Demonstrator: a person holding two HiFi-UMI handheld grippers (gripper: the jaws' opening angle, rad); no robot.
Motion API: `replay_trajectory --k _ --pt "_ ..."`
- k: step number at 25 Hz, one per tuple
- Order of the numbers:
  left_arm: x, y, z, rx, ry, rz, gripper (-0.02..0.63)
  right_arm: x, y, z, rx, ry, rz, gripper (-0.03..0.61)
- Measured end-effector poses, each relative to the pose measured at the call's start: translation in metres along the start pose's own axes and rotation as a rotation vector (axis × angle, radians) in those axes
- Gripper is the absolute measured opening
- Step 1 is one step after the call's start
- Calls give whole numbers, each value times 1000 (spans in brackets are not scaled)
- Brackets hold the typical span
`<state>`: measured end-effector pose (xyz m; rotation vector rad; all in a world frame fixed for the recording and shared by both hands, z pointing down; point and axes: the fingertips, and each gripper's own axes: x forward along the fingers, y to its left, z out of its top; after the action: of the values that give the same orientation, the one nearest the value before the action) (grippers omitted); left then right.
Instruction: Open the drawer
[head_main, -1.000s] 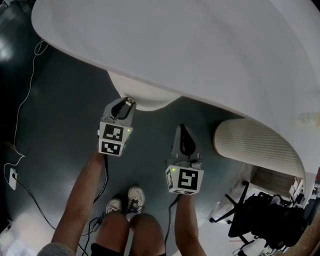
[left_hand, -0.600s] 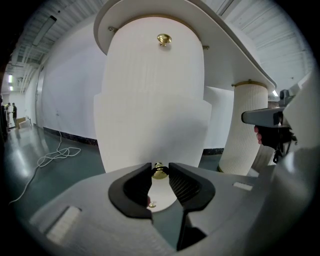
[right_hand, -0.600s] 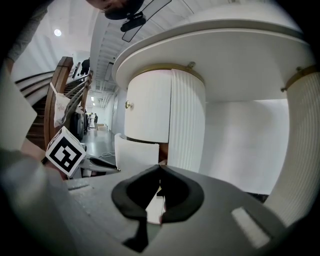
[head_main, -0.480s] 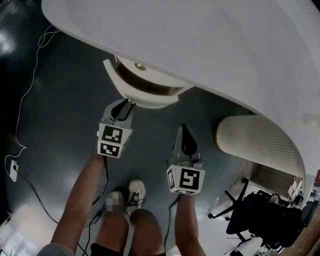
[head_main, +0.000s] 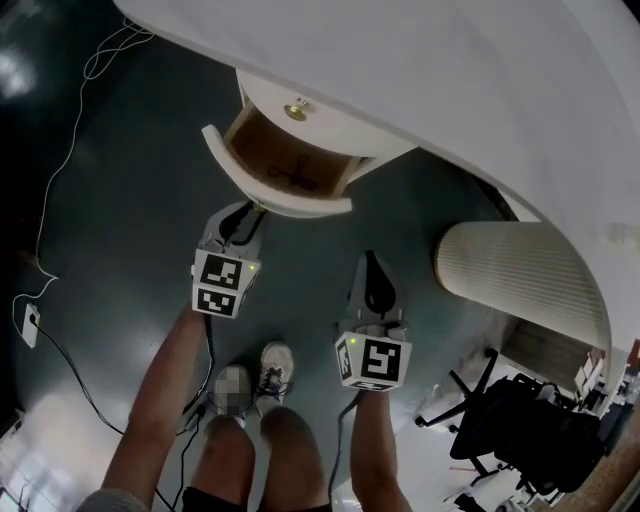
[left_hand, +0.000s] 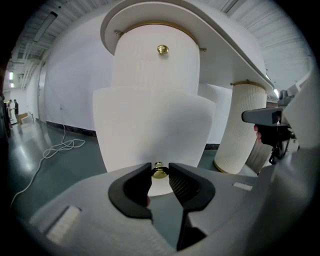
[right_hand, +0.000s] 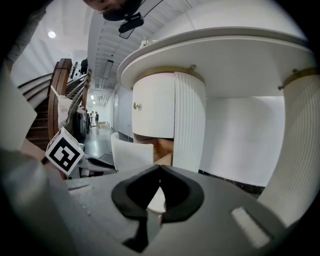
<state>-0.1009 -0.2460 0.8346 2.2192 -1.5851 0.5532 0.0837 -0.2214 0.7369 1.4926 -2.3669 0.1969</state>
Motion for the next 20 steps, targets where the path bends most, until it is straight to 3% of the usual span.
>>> replay_trajectory --k 20 --pt "-50 -8 -31 -35 104 -3 115 -40 19 8 11 55 19 3"
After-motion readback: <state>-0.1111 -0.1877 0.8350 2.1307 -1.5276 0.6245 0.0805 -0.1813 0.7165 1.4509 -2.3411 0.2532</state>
